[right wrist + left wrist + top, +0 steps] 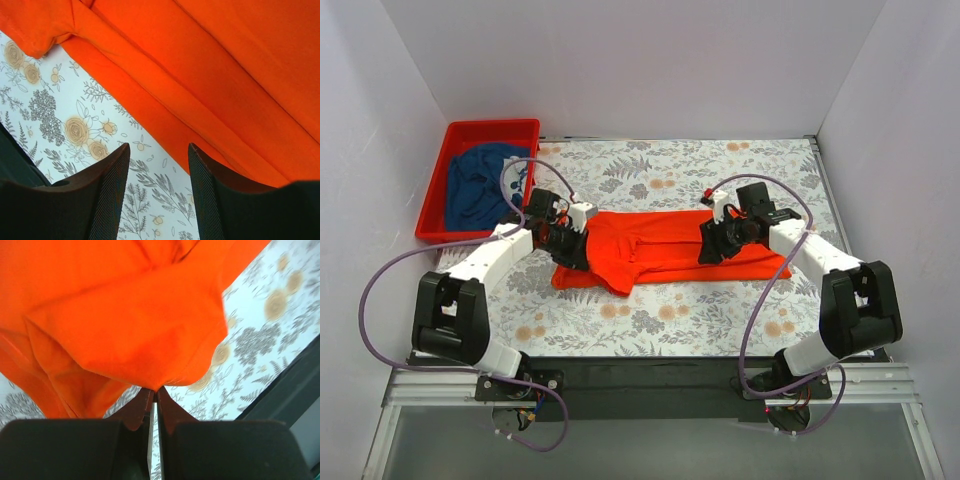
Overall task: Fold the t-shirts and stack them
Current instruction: Fold the tshirt
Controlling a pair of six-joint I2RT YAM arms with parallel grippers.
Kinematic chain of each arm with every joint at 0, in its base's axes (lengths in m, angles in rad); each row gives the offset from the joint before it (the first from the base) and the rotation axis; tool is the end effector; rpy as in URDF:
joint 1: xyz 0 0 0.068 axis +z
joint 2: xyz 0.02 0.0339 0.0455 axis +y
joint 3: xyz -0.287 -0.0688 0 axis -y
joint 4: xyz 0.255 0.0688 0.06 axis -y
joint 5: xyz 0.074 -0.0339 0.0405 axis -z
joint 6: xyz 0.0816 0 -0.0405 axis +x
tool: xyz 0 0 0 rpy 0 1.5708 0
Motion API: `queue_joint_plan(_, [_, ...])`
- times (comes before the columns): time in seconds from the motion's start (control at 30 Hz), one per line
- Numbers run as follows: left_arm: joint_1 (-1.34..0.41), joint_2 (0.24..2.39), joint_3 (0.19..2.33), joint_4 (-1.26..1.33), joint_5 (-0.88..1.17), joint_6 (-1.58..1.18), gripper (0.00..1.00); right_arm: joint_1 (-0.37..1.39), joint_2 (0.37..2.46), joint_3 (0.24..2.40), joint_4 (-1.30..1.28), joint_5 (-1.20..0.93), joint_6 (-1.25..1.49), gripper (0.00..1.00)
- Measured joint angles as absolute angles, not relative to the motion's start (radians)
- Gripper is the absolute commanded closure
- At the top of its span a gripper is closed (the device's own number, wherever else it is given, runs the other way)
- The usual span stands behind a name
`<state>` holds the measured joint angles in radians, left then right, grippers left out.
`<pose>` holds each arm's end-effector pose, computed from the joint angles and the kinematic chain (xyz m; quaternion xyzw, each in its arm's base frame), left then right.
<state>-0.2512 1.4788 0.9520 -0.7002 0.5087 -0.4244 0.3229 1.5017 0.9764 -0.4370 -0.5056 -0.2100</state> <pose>0.2741 -0.1114 0.1862 -0.0396 0.9537 -0.2888 0.0740 0.3042 0.1435 0.2046 -0.3155 0.8714 0.2546 0.2761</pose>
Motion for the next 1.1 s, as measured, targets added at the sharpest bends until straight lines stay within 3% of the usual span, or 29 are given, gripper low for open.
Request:
queue_joint_plan(0.4, [-0.252, 1.736, 1.225, -0.619, 0.615, -0.555, 1.0, 0.169, 1.472, 0.982, -0.59, -0.479, -0.35, 0.43])
queue_joint_plan(0.9, [-0.244, 1.793, 1.239, -0.355, 0.538, -0.794, 1.0, 0.11, 1.408, 0.984, -0.653, -0.395, -0.47, 0.43])
queue_joint_plan(1.0, [-0.243, 1.812, 1.239, -0.322, 0.515, -0.833, 0.95, 0.104, 1.409, 0.984, -0.654, -0.387, -0.477, 0.43])
queue_joint_plan(1.1, [-0.233, 1.829, 1.23, -0.297, 0.506, -0.873, 1.0, 0.098, 1.41, 0.984, -0.656, -0.377, -0.481, 0.43])
